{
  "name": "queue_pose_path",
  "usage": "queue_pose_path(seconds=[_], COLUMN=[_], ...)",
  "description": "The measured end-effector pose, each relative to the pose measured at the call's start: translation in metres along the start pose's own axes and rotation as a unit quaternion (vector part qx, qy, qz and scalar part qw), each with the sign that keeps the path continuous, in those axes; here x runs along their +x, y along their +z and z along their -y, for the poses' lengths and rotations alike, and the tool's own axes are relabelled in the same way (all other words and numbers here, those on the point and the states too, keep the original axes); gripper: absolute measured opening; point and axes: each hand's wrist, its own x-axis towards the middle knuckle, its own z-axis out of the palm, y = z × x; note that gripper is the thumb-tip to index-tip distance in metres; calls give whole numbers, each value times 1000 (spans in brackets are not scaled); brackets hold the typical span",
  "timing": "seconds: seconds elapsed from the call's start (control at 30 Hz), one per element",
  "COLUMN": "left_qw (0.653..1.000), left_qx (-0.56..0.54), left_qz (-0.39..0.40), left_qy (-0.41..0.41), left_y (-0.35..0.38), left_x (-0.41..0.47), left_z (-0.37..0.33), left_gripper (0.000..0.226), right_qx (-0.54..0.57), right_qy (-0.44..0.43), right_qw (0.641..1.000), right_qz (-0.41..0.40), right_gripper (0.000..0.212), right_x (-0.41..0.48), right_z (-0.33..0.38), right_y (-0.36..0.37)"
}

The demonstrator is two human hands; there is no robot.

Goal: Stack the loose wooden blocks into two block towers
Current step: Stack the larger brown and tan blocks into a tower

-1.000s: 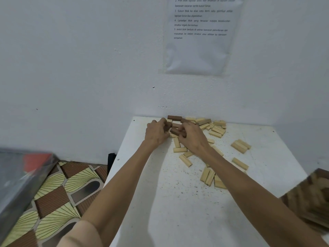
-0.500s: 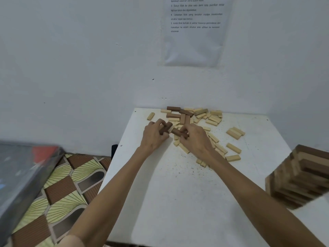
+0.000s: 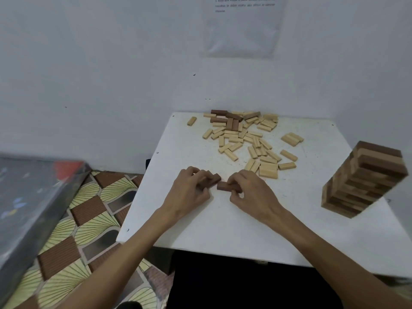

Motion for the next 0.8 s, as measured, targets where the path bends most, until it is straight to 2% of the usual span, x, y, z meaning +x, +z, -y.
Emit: queue_pose_path(seconds=[0.3, 0.5, 0.7, 0.8], left_qw=[1000, 997, 991, 986], left_qx=[12, -63, -50, -44], left_qz=[-6, 33, 113, 151], left_qy=[24, 17, 46, 47], left_y=[-3, -7, -15, -19], left_x=[-7, -3, -4, 0], left_z=[-1, -2, -4, 3], left_gripper=[37, 41, 62, 73], right_qx=[15, 62, 81, 91], right_qy=[-19, -15, 63, 87], right_qw=[1000, 998, 995, 992], right_qz=[10, 9, -15, -10], right_gripper=[24, 26, 38, 55], right_x=[-11, -10, -11, -16], right_z=[3, 3, 3, 11], right_y=[-3, -2, -4, -7])
